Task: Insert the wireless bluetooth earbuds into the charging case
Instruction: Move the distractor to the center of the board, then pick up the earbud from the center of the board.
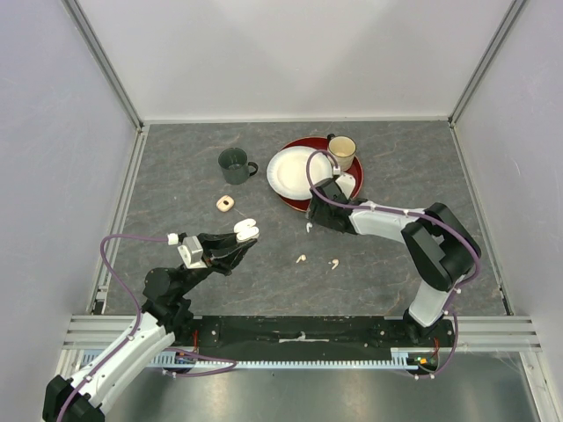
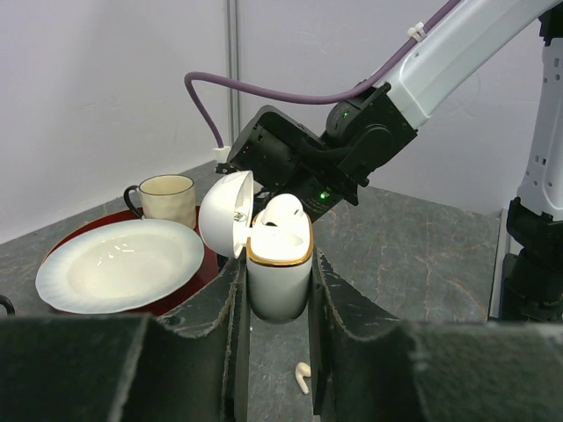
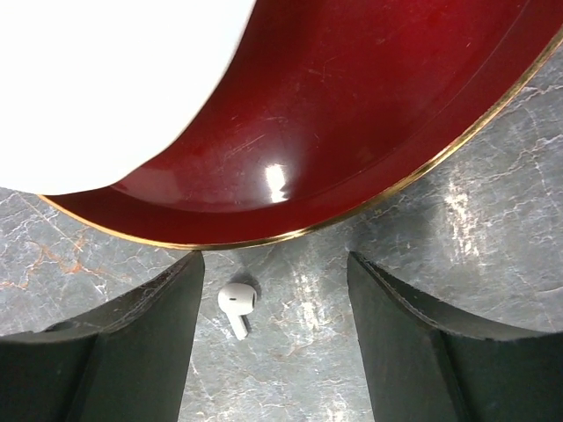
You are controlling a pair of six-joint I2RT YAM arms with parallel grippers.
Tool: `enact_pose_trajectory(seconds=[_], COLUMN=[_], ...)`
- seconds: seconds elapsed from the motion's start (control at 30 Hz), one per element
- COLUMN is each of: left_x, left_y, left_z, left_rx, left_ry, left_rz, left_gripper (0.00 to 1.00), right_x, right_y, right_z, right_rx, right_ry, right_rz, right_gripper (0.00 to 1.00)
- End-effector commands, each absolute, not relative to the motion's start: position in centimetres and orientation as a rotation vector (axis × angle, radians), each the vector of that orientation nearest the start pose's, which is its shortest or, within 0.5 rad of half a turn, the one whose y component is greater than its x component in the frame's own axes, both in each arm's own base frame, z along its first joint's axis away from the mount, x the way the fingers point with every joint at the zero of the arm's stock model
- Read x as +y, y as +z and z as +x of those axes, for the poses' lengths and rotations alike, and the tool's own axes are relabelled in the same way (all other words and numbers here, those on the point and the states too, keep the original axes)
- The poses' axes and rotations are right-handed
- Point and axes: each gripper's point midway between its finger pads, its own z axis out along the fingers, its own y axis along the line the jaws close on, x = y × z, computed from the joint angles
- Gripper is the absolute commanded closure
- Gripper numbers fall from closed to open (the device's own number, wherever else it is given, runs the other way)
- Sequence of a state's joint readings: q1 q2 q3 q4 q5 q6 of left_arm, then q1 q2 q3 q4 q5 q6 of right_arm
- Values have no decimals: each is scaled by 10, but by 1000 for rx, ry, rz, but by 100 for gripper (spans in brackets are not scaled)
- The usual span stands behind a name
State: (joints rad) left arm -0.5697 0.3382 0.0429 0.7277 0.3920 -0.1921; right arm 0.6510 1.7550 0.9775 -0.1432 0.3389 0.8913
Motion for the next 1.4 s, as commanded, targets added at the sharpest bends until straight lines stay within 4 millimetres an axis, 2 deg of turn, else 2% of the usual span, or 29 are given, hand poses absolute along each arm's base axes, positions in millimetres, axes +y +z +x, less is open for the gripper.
enact_pose_trajectory(seconds=[0.0, 0.2, 0.23, 0.57, 0.73, 1.23, 1.37], left_x=[-195, -196, -196, -194, -194, -193, -193], left_y=[250, 250, 250, 249, 248, 245, 245], left_z=[174, 175, 174, 175, 176, 177, 177], left_rx=[1057, 1058, 1057, 1062, 1065, 1072, 1074], left_ry=[-858, -857, -858, -848, -847, -845, -844], left_rz=[567, 571, 570, 563, 561, 558, 556], left_gripper=[98, 98, 98, 98, 98, 98, 98], right_x=[246, 259, 258, 261, 266, 264, 273], right_y=[65, 61, 55, 48, 44, 33, 34], right_z=[362, 355, 353, 349, 344, 342, 340], right_rx=[2296, 2304, 2321, 2325, 2332, 2351, 2376], right_ry=[334, 266, 240, 150, 142, 112, 151], right_rz=[465, 425, 429, 427, 417, 420, 399], right_gripper=[28, 31, 32, 42, 45, 52, 52])
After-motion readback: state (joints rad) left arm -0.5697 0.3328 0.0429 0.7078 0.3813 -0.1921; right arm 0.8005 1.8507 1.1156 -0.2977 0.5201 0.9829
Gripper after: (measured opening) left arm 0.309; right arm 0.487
